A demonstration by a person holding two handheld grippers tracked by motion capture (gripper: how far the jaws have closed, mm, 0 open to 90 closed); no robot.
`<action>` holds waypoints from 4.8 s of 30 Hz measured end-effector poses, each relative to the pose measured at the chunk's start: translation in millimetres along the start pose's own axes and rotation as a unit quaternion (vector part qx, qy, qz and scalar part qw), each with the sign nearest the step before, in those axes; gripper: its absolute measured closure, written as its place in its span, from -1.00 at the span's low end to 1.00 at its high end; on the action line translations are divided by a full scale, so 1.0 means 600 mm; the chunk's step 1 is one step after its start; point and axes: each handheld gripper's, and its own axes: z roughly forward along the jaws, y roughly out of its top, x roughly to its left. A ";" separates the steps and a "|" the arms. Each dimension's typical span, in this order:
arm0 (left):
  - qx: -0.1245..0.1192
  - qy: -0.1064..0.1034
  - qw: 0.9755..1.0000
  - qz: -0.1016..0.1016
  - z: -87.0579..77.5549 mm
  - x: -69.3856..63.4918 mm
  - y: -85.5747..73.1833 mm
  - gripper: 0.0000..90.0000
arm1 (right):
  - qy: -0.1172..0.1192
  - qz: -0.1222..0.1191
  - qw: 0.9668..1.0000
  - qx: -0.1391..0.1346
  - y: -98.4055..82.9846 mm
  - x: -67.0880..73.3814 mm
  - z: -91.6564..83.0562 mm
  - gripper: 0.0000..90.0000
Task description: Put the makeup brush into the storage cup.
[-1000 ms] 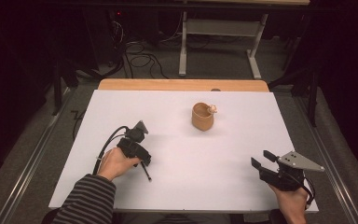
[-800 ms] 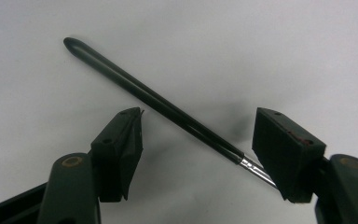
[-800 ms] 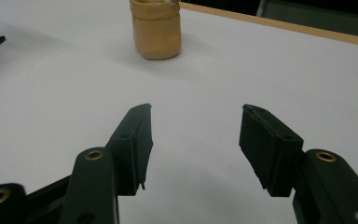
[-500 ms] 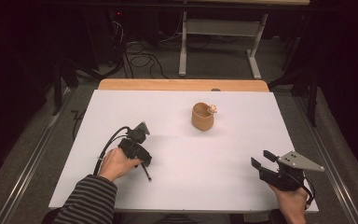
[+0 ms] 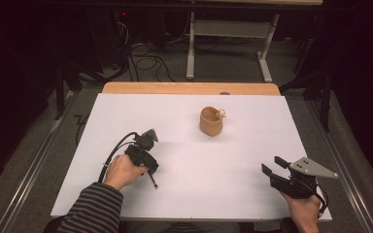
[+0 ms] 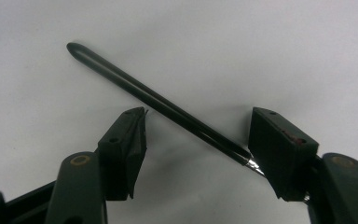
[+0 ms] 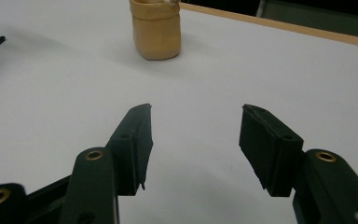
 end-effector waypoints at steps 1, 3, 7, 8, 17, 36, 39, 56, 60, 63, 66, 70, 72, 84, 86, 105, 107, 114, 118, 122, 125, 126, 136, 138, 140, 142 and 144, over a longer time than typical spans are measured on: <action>-0.001 0.002 1.000 0.001 0.000 -0.001 0.000 -0.16 | 0.000 -0.001 1.000 0.000 0.000 0.000 0.000 0.01; 0.000 0.004 1.000 0.003 0.000 -0.002 0.000 -0.15 | 0.000 -0.001 1.000 0.000 0.000 0.000 0.000 0.01; 0.002 0.006 1.000 0.006 0.000 -0.002 0.000 -0.14 | 0.000 -0.001 1.000 0.000 0.000 0.000 0.000 0.01; 0.002 0.006 1.000 0.007 0.000 -0.002 0.000 -0.14 | 0.000 -0.001 1.000 0.000 0.000 0.000 0.000 0.01; 0.001 0.007 1.000 0.015 -0.001 -0.004 0.000 -0.09 | 0.000 -0.001 1.000 0.000 0.000 -0.001 0.000 0.01; -0.004 0.006 1.000 0.029 -0.004 -0.007 -0.002 0.13 | 0.001 -0.002 1.000 0.000 0.000 0.000 0.000 0.01; -0.008 0.007 0.999 0.031 -0.004 -0.007 -0.003 0.20 | 0.001 -0.002 1.000 0.000 0.000 -0.001 0.000 0.01; -0.006 0.008 0.999 0.039 -0.005 -0.013 -0.003 0.46 | 0.001 -0.002 1.000 0.000 0.000 0.000 0.001 0.01; -0.005 0.009 0.999 0.042 -0.005 -0.014 -0.003 0.51 | 0.000 -0.003 1.000 0.000 0.000 0.000 0.001 0.01; -0.002 0.008 0.999 0.042 -0.006 -0.014 -0.002 0.54 | -0.001 -0.003 1.000 -0.002 0.001 0.000 0.000 0.01; -0.001 0.009 0.999 0.043 -0.006 -0.015 -0.002 0.57 | -0.002 -0.003 1.000 -0.002 0.001 0.000 0.000 0.01; -0.002 0.009 0.999 0.044 -0.006 -0.016 -0.002 0.61 | -0.002 -0.003 1.000 -0.002 0.001 0.000 0.000 0.01; -0.001 0.009 0.999 0.045 -0.006 -0.016 -0.002 0.63 | -0.002 -0.003 1.000 -0.002 0.001 0.000 0.000 0.01; 0.000 0.007 0.999 0.050 -0.006 -0.017 -0.002 0.71 | -0.002 -0.003 1.000 -0.002 0.001 0.001 -0.001 0.01; 0.000 0.007 0.999 0.051 -0.006 -0.017 -0.002 0.72 | -0.002 -0.004 1.000 -0.001 0.001 0.001 0.000 0.01; 0.000 0.004 0.997 0.071 -0.006 -0.017 -0.004 0.84 | -0.001 -0.004 1.000 0.000 0.000 0.001 0.000 0.01; 0.000 0.004 0.997 0.073 -0.006 -0.017 -0.004 0.84 | -0.001 -0.004 1.000 0.000 0.000 0.001 -0.001 0.01; 0.000 0.007 0.997 0.080 -0.006 -0.019 -0.005 0.84 | 0.000 -0.003 1.000 0.000 0.000 0.001 0.000 0.01; -0.004 0.008 0.996 0.084 -0.006 -0.020 -0.007 0.85 | 0.000 -0.004 1.000 0.000 0.000 0.001 0.000 0.01; -0.006 0.012 0.996 0.089 -0.006 -0.022 -0.007 0.85 | -0.001 -0.004 1.000 0.000 0.000 0.000 0.000 0.01; -0.006 0.012 0.996 0.092 -0.006 -0.022 -0.008 0.85 | -0.001 -0.004 1.000 0.000 0.000 0.001 0.000 0.01; -0.007 0.013 0.996 0.093 -0.006 -0.022 -0.008 0.85 | -0.001 -0.004 1.000 0.000 0.000 0.001 0.000 0.01; -0.008 0.013 0.994 0.104 -0.007 -0.022 -0.010 0.85 | 0.000 -0.007 1.000 0.000 0.000 0.001 0.000 0.03; -0.008 0.011 0.994 0.106 -0.007 -0.022 -0.010 0.85 | 0.002 -0.009 1.000 0.001 0.000 0.001 0.000 0.05; -0.007 0.012 0.994 0.109 -0.007 -0.022 -0.010 0.85 | 0.002 -0.011 1.000 0.000 0.000 0.002 0.001 0.06; -0.007 0.010 0.994 0.111 -0.007 -0.022 -0.011 0.85 | 0.002 -0.012 1.000 0.000 0.000 0.002 0.001 0.06; -0.007 0.009 0.994 0.113 -0.008 -0.022 -0.011 0.85 | 0.003 -0.012 1.000 0.000 0.000 0.002 0.001 0.07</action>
